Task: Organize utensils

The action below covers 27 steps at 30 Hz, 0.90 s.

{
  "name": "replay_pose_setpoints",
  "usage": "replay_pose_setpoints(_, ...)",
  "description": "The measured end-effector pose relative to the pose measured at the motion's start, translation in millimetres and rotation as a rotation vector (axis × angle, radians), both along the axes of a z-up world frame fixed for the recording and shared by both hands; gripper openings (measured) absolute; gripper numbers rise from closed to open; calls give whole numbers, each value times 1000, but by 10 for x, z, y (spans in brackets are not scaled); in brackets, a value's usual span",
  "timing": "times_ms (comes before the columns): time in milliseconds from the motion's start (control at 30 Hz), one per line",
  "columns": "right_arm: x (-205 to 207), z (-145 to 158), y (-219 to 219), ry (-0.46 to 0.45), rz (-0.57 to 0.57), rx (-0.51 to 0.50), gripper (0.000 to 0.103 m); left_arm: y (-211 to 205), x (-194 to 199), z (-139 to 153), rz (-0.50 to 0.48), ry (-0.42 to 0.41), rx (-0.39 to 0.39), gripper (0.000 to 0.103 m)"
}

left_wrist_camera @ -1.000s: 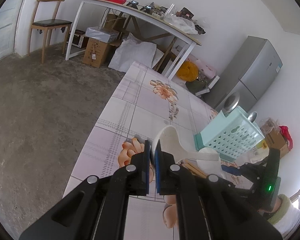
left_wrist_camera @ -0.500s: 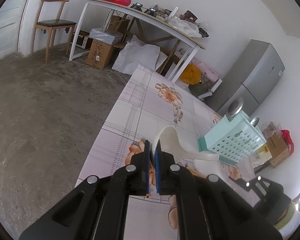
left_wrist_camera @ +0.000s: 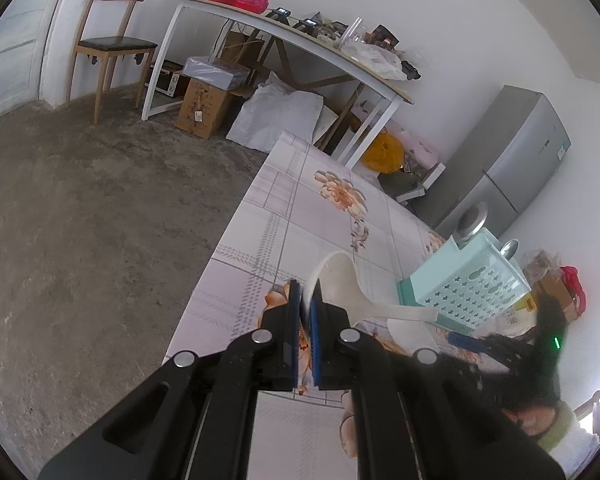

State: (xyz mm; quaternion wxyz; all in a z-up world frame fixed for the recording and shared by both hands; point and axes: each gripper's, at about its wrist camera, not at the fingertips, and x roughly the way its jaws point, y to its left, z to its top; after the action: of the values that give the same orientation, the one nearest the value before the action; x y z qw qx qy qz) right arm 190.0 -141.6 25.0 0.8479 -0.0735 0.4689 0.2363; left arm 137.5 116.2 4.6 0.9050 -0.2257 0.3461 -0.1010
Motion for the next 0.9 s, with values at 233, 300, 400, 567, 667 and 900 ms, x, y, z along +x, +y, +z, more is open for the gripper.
replay_pose_setpoints(233, 156, -113, 172, 38, 7, 12, 46, 62, -2, -15, 17, 7, 3, 4)
replay_pose_setpoints(300, 131, -110, 241, 18, 17, -30, 45, 81, -1, -26, 21, 10, 0, 4)
replay_pose_setpoints(400, 41, -101, 335, -17, 43, -85, 33, 88, 3, -42, 24, 15, -8, 4)
replay_pose_setpoints(567, -166, -92, 554, -154, 93, -257, 28, 86, 0, -34, 25, 9, -8, 4)
replay_pose_setpoints(667, -336, -121, 739, -262, 151, -393, 26, 86, -13, -23, 29, 5, -7, 4)
replay_pose_setpoints(900, -912, -347, 1129, -597, 339, -784, 22, 124, -17, -11, 46, 3, -11, 4)
